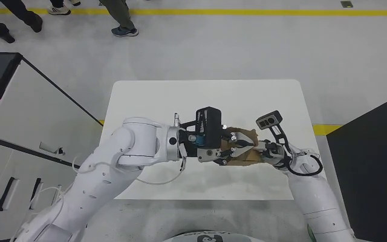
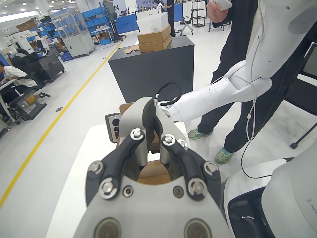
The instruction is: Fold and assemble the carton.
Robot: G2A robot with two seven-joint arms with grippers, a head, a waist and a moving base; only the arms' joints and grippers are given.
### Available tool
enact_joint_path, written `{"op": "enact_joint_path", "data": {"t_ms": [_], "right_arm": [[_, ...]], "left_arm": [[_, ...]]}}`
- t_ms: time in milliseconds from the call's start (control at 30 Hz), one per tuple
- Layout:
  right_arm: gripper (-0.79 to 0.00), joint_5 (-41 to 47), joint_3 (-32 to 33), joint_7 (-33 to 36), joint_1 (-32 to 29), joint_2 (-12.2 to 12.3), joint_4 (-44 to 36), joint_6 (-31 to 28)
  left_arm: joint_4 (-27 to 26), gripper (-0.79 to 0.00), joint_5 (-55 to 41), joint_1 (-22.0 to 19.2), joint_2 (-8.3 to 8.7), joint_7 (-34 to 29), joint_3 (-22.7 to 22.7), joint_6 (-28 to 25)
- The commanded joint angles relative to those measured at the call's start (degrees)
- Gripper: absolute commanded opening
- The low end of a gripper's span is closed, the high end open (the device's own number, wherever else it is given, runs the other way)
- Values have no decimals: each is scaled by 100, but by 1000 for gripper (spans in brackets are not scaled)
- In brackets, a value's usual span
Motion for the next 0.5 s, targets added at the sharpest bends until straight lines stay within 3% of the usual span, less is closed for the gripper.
{"op": "enact_joint_path", "data": {"t_ms": [0,467], "right_arm": [[-785,-1,-5,1,-18,3,-13,-7],[-785,394,64,174,-140,21,-2,18]], "left_arm": [[1,-785,19,2,-5,-28,24,27],[-177,-785,-21,205,38,-71,-276,163]]}}
